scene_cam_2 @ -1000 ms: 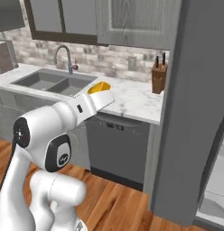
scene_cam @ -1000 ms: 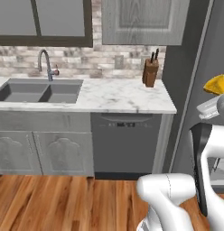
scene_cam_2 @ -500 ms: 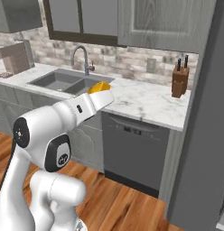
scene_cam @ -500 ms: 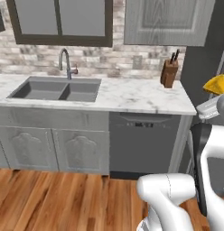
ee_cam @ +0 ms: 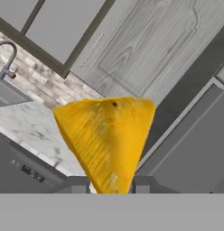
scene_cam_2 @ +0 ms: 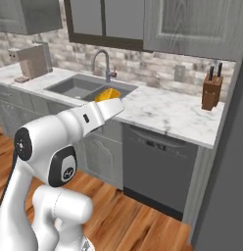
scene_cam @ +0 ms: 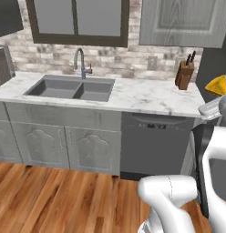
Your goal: Pick the cheese from the fridge and the cheese grater from the cabinet and place them next to the salad bowl.
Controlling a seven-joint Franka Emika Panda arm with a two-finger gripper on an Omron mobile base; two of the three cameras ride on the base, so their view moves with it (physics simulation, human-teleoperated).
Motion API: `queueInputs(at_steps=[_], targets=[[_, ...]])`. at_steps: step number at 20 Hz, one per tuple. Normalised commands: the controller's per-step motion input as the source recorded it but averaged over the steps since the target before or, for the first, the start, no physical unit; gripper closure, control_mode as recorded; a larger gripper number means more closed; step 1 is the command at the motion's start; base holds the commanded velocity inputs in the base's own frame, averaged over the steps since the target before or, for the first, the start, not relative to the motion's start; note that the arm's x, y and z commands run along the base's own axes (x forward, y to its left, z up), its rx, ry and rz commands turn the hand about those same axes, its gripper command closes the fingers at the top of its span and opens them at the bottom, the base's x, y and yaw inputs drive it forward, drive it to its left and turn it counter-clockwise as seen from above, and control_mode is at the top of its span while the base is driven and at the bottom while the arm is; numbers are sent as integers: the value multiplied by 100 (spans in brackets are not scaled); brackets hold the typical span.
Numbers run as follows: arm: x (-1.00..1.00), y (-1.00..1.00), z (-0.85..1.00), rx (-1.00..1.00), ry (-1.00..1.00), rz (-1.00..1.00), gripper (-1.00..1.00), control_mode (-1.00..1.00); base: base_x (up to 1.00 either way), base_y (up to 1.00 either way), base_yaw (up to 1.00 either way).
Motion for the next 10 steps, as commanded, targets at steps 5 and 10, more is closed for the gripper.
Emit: queueInputs(at_steps=[5,10], targets=[[0,0,0,0,0,0,100,100,-4,25,24],[0,0,0,0,0,0,100,100,-2,21,24]])
